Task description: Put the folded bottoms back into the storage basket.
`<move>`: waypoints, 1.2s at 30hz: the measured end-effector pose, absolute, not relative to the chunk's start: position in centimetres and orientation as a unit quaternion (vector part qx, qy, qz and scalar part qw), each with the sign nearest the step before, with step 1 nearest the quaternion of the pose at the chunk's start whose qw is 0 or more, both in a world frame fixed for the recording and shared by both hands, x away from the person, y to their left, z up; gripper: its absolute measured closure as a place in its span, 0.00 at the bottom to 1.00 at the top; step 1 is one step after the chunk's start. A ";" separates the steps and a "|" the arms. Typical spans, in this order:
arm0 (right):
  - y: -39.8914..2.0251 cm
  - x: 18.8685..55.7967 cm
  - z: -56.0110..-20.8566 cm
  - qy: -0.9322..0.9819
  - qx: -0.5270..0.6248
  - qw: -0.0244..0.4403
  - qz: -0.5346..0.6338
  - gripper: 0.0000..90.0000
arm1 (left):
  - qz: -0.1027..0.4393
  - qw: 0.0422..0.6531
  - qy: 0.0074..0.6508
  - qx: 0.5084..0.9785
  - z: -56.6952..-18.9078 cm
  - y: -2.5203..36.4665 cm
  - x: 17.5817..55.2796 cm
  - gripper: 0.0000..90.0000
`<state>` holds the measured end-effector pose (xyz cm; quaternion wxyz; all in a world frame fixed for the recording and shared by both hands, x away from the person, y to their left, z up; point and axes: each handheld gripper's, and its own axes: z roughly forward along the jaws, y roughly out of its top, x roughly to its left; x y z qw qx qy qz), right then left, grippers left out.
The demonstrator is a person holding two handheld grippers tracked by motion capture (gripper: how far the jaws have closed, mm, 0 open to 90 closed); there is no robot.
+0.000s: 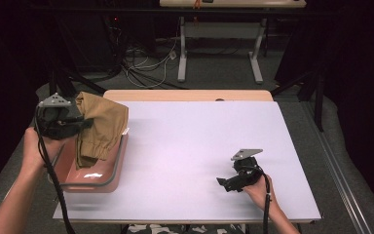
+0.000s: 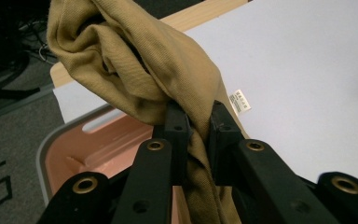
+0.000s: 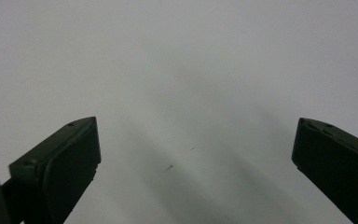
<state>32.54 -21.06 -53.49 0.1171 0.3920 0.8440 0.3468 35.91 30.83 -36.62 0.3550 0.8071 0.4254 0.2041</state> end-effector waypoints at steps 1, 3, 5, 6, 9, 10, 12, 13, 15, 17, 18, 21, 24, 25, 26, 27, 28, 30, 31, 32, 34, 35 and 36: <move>-21.1 32.6 -53.5 0.845 0.390 0.118 0.347 0.00 | 0.205 0.355 0.429 0.805 -36.9 31.0 35.9 0.90; -21.1 32.6 -53.5 0.845 0.390 0.117 0.347 0.00 | 0.202 0.356 0.431 0.804 -37.2 31.2 35.8 0.90; -21.1 32.6 -53.6 0.846 0.389 0.120 0.345 0.00 | 0.196 0.356 0.437 0.802 -37.8 31.7 35.8 0.90; -21.1 32.6 -53.6 0.846 0.389 0.119 0.346 0.00 | 0.196 0.356 0.437 0.802 -37.8 31.7 35.8 0.90; -21.1 32.6 -53.6 0.846 0.390 0.118 0.345 0.00 | 0.187 0.356 0.451 0.797 -38.9 32.3 35.9 0.90; -21.0 32.6 -53.6 0.846 0.391 0.117 0.345 0.00 | 0.186 0.353 0.450 0.799 -39.2 32.4 35.9 0.90; -21.0 32.6 -53.6 0.845 0.391 0.118 0.345 0.01 | 0.179 0.350 0.458 0.797 -39.9 32.6 36.1 0.90; -21.0 32.6 -53.6 0.845 0.391 0.118 0.344 0.00 | 0.179 0.346 0.459 0.799 -40.2 32.7 36.3 0.90; -21.0 32.6 -53.6 0.846 0.390 0.118 0.344 0.00 | 0.168 0.348 0.469 0.794 -40.7 32.8 36.4 0.90; -21.0 32.6 -53.6 0.845 0.391 0.118 0.345 0.00 | 0.165 0.342 0.470 0.797 -41.1 33.1 36.7 0.90; -21.0 32.6 -53.6 0.845 0.391 0.118 0.344 0.00 | 0.161 0.341 0.471 0.797 -41.4 33.2 36.8 0.90; -21.0 32.6 -53.6 0.845 0.391 0.118 0.344 0.00 | 0.155 0.334 0.474 0.800 -42.2 33.3 37.1 0.90; -21.0 32.6 -53.6 0.846 0.390 0.118 0.344 0.00 | 0.148 0.333 0.476 0.801 -42.8 33.4 37.4 0.90; -21.0 32.6 -53.6 0.846 0.390 0.118 0.345 0.00 | 0.142 0.333 0.477 0.801 -42.9 33.4 37.4 0.90; -21.0 32.6 -53.6 0.846 0.390 0.118 0.345 0.00 | 0.140 0.338 0.478 0.799 -43.1 33.4 37.5 0.90; -21.0 32.6 -53.6 0.846 0.390 0.118 0.345 0.01 | 0.136 0.335 0.476 0.802 -43.1 33.4 37.5 0.90; -21.0 32.6 -53.6 0.845 0.391 0.118 0.345 0.00 | 0.135 0.338 0.478 0.799 -43.2 33.3 37.6 0.90; -21.0 32.6 -53.6 0.846 0.390 0.118 0.344 0.00 | 0.131 0.337 0.476 0.801 -43.5 33.2 37.8 0.90; -21.0 32.6 -53.6 0.846 0.390 0.118 0.344 0.00 | 0.129 0.334 0.479 0.801 -43.6 33.2 37.9 0.90; -21.0 32.6 -53.6 0.846 0.389 0.118 0.344 0.01 | 0.130 0.335 0.481 0.800 -43.8 33.2 38.1 0.90; -21.0 32.6 -53.6 0.846 0.388 0.118 0.345 0.00 | 0.133 0.329 0.486 0.799 -44.1 33.5 38.4 0.90; -21.0 32.5 -53.6 0.846 0.390 0.116 0.344 0.00 | 0.131 0.327 0.493 0.796 -44.2 33.7 38.5 0.90; -21.0 32.5 -53.6 0.846 0.390 0.116 0.344 0.00 | 0.131 0.327 0.493 0.796 -44.2 33.7 38.5 0.89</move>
